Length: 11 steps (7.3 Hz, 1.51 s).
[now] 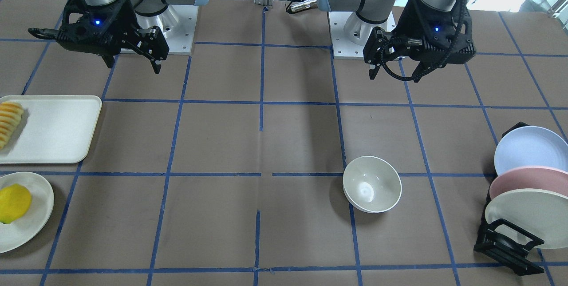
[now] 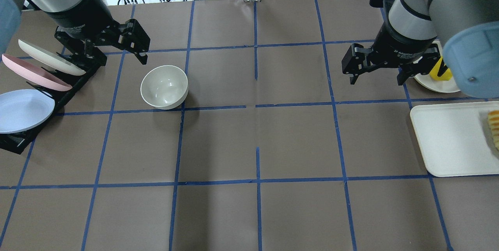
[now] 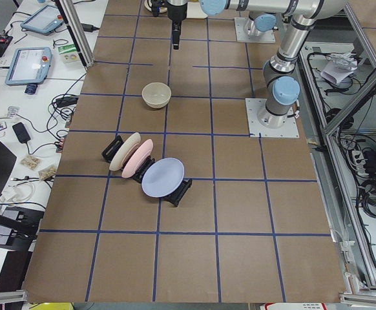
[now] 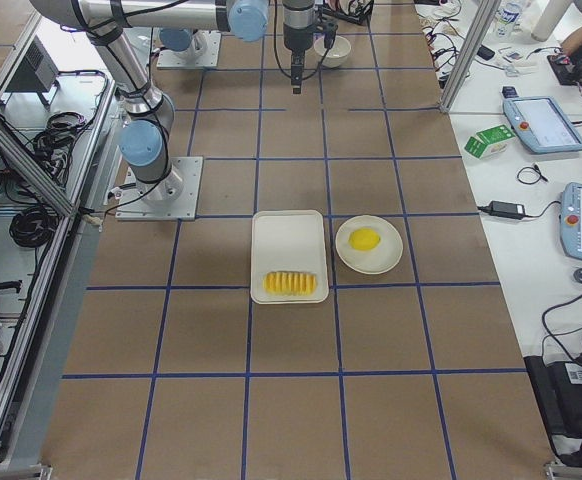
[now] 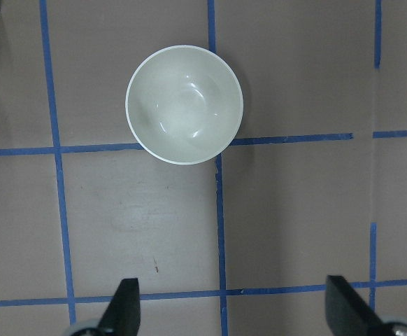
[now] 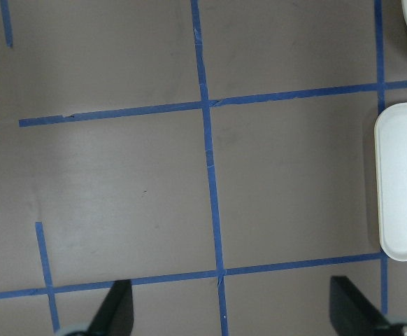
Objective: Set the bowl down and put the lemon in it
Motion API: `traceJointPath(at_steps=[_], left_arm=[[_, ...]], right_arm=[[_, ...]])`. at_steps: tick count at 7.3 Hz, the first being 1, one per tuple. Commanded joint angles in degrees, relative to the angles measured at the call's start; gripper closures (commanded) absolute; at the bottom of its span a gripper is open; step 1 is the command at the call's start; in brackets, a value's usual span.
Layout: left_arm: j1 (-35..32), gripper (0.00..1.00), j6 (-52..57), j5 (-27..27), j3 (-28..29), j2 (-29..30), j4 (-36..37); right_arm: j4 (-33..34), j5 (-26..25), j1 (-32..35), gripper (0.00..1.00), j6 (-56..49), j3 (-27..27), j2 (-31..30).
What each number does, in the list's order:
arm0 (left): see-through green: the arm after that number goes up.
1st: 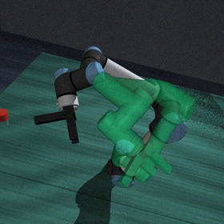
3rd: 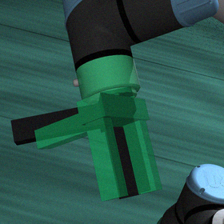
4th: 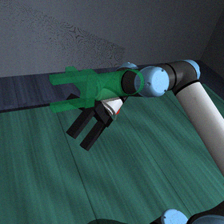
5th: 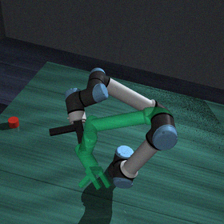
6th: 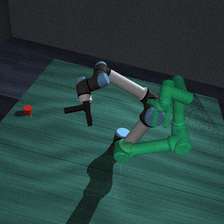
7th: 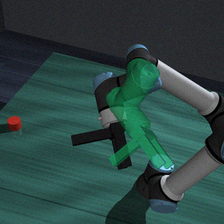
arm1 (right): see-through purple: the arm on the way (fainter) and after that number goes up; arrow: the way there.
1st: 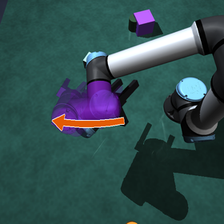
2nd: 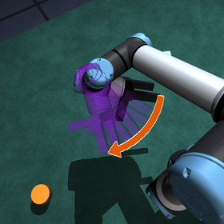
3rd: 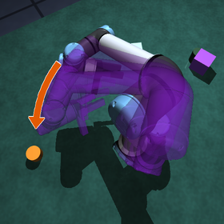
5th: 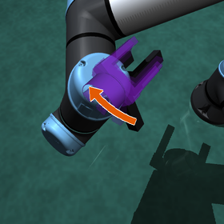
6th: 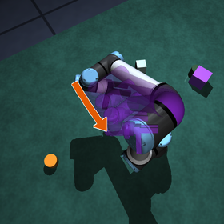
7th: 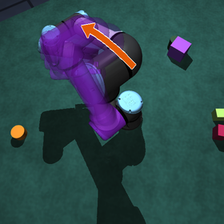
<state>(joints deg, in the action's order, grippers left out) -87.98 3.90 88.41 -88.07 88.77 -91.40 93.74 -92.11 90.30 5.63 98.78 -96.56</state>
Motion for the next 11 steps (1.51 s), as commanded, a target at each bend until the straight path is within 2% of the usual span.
traceJointPath(at_steps=[1, 4, 6, 7, 8, 9, 11], left_arm=[[0.00, 0.10, -0.03, 0.01, -0.09, 0.00, -0.09], [0.00, 0.08, -0.74, -0.08, 0.00, -0.18, -0.79], [1.04, 0.04, 0.05, -0.08, -0.18, 0.08, -0.62], [1.14, 0.00, -0.73, -0.17, 0.09, 1.56, -0.10], [1.14, 0.00, -0.39, -0.17, 0.17, 3.41, -0.01], [1.14, 0.00, -1.00, 0.27, 0.96, 4.38, 0.00], [1.23, 0.00, -1.00, -0.25, -0.26, 8.59, 0.00]], right_arm=[[0.04, -0.09, 0.06, 0.00, 0.17, 0.09, -0.03], [0.56, -0.17, -0.38, 0.00, 0.09, 0.00, 0.15], [0.91, 0.35, -5.71, 0.00, -2.53, 0.09, 0.67], [1.26, -0.17, -9.49, 0.00, -7.86, 0.18, 0.94], [1.36, -0.09, -12.48, 0.00, -9.91, 0.62, 3.11], [3.18, -0.09, -15.56, 0.00, -13.85, 0.53, 5.05], [11.78, 0.00, -22.50, 0.00, -24.46, 0.18, 9.88]])
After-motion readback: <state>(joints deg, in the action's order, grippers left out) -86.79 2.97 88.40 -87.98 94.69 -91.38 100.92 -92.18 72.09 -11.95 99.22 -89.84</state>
